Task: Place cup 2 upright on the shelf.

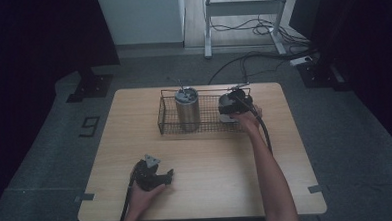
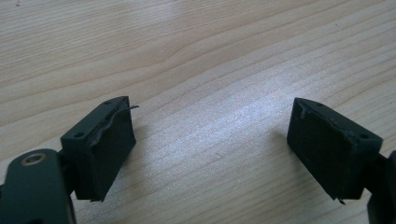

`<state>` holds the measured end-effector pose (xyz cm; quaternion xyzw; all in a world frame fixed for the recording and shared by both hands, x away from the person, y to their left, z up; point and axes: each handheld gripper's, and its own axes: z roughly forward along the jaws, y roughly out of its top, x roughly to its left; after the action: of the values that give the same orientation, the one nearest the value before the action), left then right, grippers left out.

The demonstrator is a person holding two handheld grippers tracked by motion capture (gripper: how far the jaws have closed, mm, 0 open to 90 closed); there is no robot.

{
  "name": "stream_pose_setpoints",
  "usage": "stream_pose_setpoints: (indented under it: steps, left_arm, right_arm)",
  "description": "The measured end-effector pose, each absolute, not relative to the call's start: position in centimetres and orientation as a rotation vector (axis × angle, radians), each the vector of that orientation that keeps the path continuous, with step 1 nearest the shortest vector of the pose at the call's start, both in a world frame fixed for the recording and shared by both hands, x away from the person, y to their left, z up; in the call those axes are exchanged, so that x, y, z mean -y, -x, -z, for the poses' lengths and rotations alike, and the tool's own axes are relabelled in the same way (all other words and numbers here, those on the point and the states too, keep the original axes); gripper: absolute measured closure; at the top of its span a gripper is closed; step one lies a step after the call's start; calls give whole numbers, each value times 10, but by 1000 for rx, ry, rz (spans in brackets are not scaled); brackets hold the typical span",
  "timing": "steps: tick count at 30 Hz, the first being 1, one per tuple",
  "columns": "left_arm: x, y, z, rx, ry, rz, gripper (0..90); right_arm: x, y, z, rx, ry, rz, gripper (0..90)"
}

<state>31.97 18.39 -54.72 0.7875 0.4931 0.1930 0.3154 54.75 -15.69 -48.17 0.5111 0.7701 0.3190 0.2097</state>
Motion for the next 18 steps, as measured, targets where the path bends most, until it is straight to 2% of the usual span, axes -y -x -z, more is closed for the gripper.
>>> stream_pose_setpoints:
  steps: [13, 18]
  left_arm:
    - [-184, -320, 547, -1299, -2074, -508, 150]
    - [-184, -320, 547, -1300, -2074, -508, 150]
  right_arm:
    - [156, -546, 481, -2158, -1438, -841, 61]
    - [155, -545, 481, -2183, -1426, -778, 10]
